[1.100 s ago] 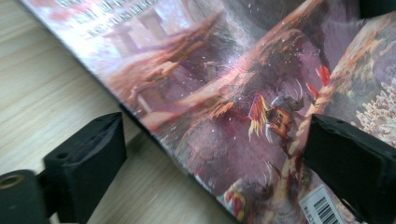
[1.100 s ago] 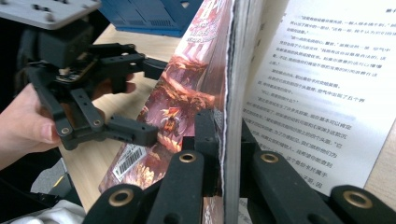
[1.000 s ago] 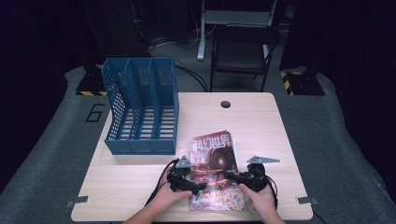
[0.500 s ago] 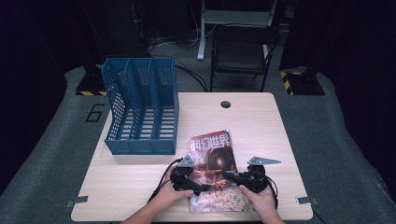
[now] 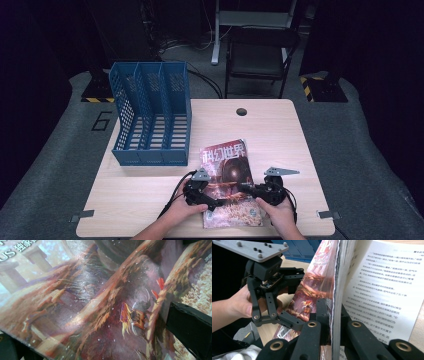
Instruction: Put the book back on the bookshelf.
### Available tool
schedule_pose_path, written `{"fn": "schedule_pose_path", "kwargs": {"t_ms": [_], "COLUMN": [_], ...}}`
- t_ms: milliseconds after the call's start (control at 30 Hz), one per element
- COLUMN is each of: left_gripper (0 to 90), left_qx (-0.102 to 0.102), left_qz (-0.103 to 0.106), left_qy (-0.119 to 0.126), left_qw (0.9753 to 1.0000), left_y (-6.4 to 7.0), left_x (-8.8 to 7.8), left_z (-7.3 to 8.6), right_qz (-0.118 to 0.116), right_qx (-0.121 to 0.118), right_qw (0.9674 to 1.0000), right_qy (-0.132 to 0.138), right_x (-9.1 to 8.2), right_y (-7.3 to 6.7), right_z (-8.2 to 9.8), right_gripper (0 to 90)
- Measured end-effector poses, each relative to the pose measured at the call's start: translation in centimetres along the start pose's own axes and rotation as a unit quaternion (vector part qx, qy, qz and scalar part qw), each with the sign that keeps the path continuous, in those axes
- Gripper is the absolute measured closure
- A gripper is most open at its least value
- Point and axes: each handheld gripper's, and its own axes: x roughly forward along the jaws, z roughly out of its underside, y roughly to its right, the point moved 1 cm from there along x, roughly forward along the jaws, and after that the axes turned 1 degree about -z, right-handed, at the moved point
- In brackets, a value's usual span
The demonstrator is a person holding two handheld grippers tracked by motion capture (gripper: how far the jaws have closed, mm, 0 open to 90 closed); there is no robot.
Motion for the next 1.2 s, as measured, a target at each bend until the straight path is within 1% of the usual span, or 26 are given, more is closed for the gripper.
{"fn": "schedule_pose_path", "kwargs": {"t_ms": [67,100,200,233,267,300,367,433,467,500,533,600,633,700,733,833,867,900,933,967,1000,1033,1100,1133,1167,1200], "left_gripper": [1.8,1.8,1.8,1.8,1.9,2.0,2.7,5.4,6.9,8.9,10.8,14.9,16.3,18.8,19.7,23.1,24.3,25.3,26.1,26.9,27.7,28.6,29.8,30.8,31.6,32.5], "left_qx": [-0.003,0.001,0.004,0.004,0.005,0.005,0.003,0.006,0.007,0.009,0.009,0.006,0.006,0.014,0.010,0.024,0.023,0.022,0.022,0.022,0.016,0.016,0.020,0.014,0.013,0.015], "left_qz": [0.000,-0.003,-0.007,-0.011,-0.009,-0.010,-0.014,-0.012,-0.019,-0.022,-0.023,-0.026,-0.031,-0.034,-0.041,-0.055,-0.057,-0.059,-0.059,-0.058,-0.062,-0.061,-0.059,-0.053,-0.053,-0.053], "left_qy": [0.001,0.001,0.004,0.005,0.004,0.004,0.008,0.004,0.006,0.007,0.005,0.011,0.012,0.006,0.010,0.005,0.007,0.008,0.009,0.007,0.015,0.015,0.009,0.013,0.011,0.011], "left_qw": [1.0000,1.0000,1.0000,0.9999,0.9999,0.9999,0.9999,0.9999,0.9998,0.9997,0.9997,0.9996,0.9994,0.9993,0.9991,0.9982,0.9981,0.9980,0.9980,0.9981,0.9978,0.9979,0.9980,0.9984,0.9985,0.9984], "left_y": [0.1,0.0,0.1,0.1,0.1,0.1,0.2,0.2,0.2,0.1,0.0,-0.2,-0.2,-0.2,0.0,0.0,0.0,-0.1,-0.1,-0.1,-0.1,-0.2,-0.3,-0.4,-0.4,-0.5], "left_x": [0.0,0.0,0.1,0.1,0.1,0.1,0.2,0.0,0.0,-0.1,-0.2,-0.2,-0.2,-0.3,-0.2,-0.3,-0.3,-0.3,-0.3,-0.3,-0.3,-0.3,-0.5,-0.5,-0.5,-0.6], "left_z": [0.0,0.0,0.1,0.1,0.1,0.1,0.1,0.1,0.1,0.1,0.1,0.1,0.2,0.1,0.2,0.1,0.1,0.1,0.1,0.1,0.2,0.2,0.1,0.2,0.2,0.2], "right_qz": [0.001,0.003,0.004,0.005,0.007,0.010,0.016,0.023,0.026,0.028,0.028,0.028,0.030,0.033,0.034,0.037,0.039,0.040,0.041,0.041,0.041,0.040,0.044,0.049,0.052,0.050], "right_qx": [0.005,0.008,0.009,0.013,0.013,0.017,0.016,0.020,0.019,0.027,0.028,0.027,0.030,0.030,0.032,0.036,0.036,0.048,0.048,0.055,0.050,0.057,0.057,0.058,0.064,0.063], "right_qw": [1.0000,1.0000,0.9999,0.9999,0.9998,0.9997,0.9996,0.9993,0.9992,0.9989,0.9988,0.9987,0.9984,0.9980,0.9977,0.9964,0.9961,0.9948,0.9944,0.9938,0.9940,0.9933,0.9927,0.9920,0.9915,0.9917], "right_qy": [-0.002,-0.004,-0.006,-0.009,-0.011,-0.011,-0.015,-0.020,-0.023,-0.028,-0.030,-0.034,-0.037,-0.045,-0.049,-0.067,-0.071,-0.081,-0.085,-0.087,-0.088,-0.092,-0.097,-0.101,-0.101,-0.100], "right_x": [0.1,0.2,0.3,0.4,0.4,0.4,0.5,0.6,0.7,0.7,0.7,0.8,0.9,0.9,1.0,1.1,1.1,1.1,1.0,1.0,0.9,0.8,0.7,0.6,0.4,0.2], "right_y": [0.3,0.4,0.8,0.8,1.0,1.0,1.2,1.4,1.6,1.7,1.9,2.2,2.3,2.5,2.5,2.9,3.0,3.0,3.2,3.1,3.3,3.4,3.6,3.7,3.8,4.0], "right_z": [0.0,0.0,0.1,0.1,0.1,0.1,0.2,0.2,0.3,0.3,0.4,0.4,0.5,0.6,0.6,0.7,0.8,0.8,0.8,0.8,0.8,0.8,0.9,0.9,0.9,0.9], "right_gripper": [85.9,85.8,84.6,84.1,83.3,82.5,80.9,78.9,78.3,78.0,77.5,75.5,74.2,71.2,70.1,66.6,65.7,64.9,64.7,64.4,63.9,63.0,62.4,62.1,62.1,62.1]}}
